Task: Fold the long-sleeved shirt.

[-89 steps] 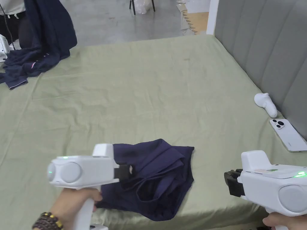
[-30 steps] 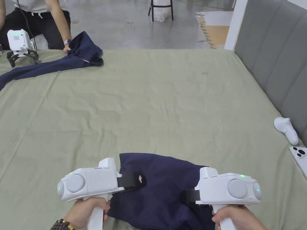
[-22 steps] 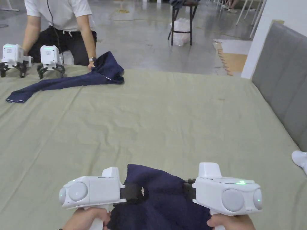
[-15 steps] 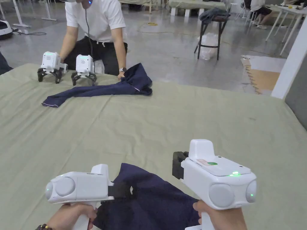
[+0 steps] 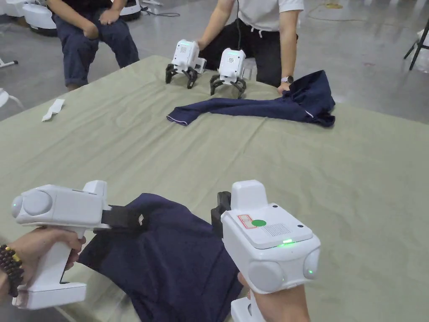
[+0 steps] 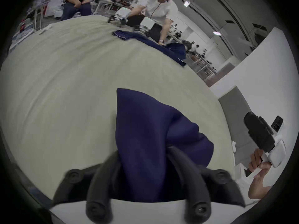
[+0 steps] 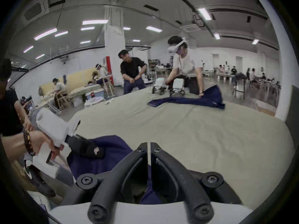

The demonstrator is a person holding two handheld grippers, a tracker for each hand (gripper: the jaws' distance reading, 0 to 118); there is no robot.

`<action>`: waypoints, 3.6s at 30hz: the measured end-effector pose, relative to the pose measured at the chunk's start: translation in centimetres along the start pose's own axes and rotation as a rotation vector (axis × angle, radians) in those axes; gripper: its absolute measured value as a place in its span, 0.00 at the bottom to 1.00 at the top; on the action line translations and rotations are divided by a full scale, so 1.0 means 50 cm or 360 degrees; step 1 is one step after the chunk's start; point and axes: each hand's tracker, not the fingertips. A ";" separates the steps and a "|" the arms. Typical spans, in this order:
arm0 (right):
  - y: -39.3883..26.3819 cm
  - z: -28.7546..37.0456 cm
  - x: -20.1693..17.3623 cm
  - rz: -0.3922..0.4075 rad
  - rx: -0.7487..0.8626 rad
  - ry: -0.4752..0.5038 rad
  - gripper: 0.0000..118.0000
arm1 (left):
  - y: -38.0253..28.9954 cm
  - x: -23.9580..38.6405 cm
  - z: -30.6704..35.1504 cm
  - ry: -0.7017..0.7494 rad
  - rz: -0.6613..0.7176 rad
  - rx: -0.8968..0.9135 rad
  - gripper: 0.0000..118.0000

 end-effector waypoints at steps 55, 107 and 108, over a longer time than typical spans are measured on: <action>-0.305 0.958 0.348 -0.0117 0.0572 -0.1520 0.02 | -0.575 0.892 0.020 0.0138 -0.1071 0.1294 0.03; -0.304 0.937 0.362 -0.0114 0.0584 -0.1528 1.00 | -0.577 0.920 0.017 0.0139 -0.1081 0.1304 0.94; -0.303 0.938 0.363 -0.0115 0.0583 -0.1527 1.00 | -0.578 0.920 0.018 0.0139 -0.1079 0.1304 0.94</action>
